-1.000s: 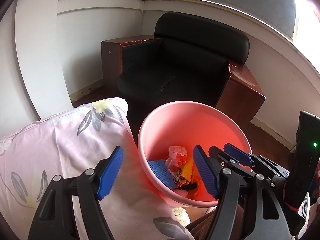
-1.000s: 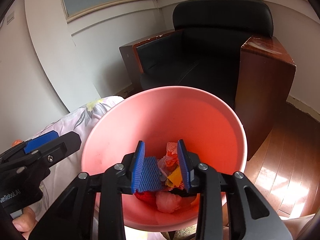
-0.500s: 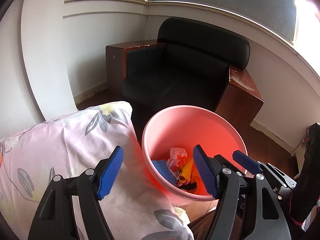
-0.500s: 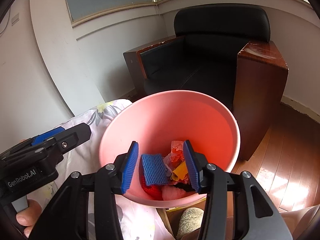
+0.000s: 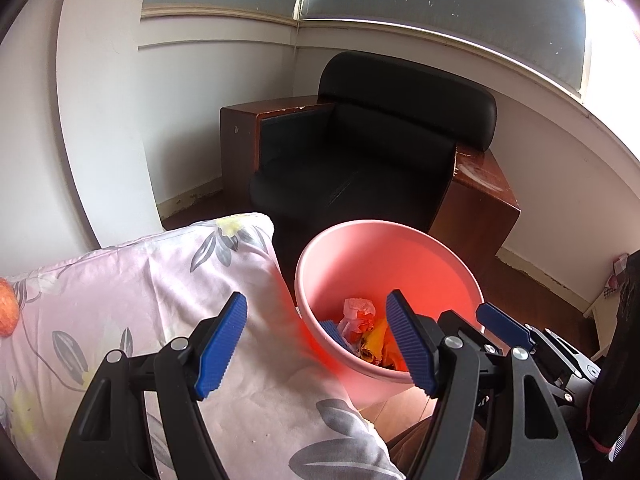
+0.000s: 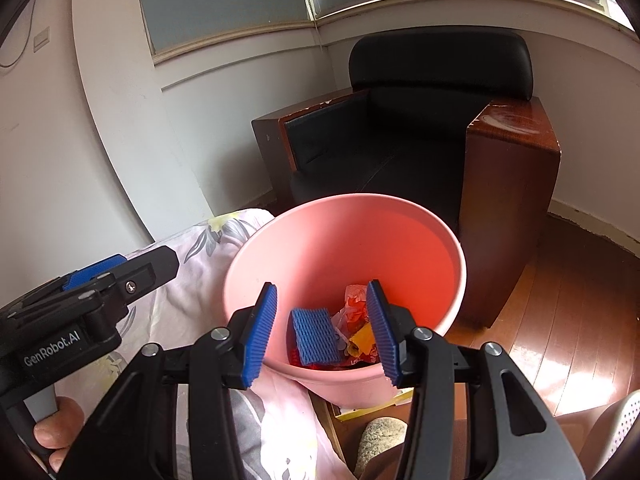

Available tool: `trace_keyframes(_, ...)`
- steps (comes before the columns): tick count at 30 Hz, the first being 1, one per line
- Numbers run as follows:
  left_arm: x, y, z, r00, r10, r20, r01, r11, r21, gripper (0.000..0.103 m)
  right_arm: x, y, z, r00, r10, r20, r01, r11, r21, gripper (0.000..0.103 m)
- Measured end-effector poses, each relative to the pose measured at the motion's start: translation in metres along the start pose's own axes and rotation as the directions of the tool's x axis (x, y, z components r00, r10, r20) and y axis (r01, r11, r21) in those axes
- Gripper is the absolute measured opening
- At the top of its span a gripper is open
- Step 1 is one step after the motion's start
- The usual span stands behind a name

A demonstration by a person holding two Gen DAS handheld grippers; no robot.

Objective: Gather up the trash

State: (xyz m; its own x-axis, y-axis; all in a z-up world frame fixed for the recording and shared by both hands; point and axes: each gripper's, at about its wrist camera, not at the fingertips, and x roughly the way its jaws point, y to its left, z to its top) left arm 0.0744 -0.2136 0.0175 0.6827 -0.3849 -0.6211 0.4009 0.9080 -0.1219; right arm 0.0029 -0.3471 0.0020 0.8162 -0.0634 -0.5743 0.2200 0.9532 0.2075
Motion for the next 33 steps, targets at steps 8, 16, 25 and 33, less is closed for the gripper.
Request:
trace_keyframes(8, -0.02, 0.003, -0.006, 1.0, -0.005, 0.028, 0.005, 1.0, -0.007, 0.071, -0.018, 0.005, -0.001, 0.999, -0.016, 0.04, 0.017, 1.0, -0.008, 0.047)
trace_keyframes(16, -0.036, 0.005, -0.011, 0.999, -0.01, 0.053, 0.011, 1.0, -0.015, 0.071, -0.033, 0.01, -0.007, 0.998, -0.023, 0.059, 0.024, 0.999, -0.031, 0.047)
trace_keyframes(25, -0.054, 0.008, -0.017, 0.997, -0.014, 0.078, 0.015, 1.0, -0.017, 0.071, -0.05, 0.015, -0.012, 0.996, -0.028, 0.089, 0.031, 0.999, -0.036, 0.047)
trace_keyframes(33, -0.069, 0.006, -0.023, 0.995, -0.015, 0.098, 0.017, 1.0, -0.014, 0.071, -0.065, 0.018, -0.02, 0.994, -0.027, 0.105, 0.032, 0.998, -0.046, 0.047)
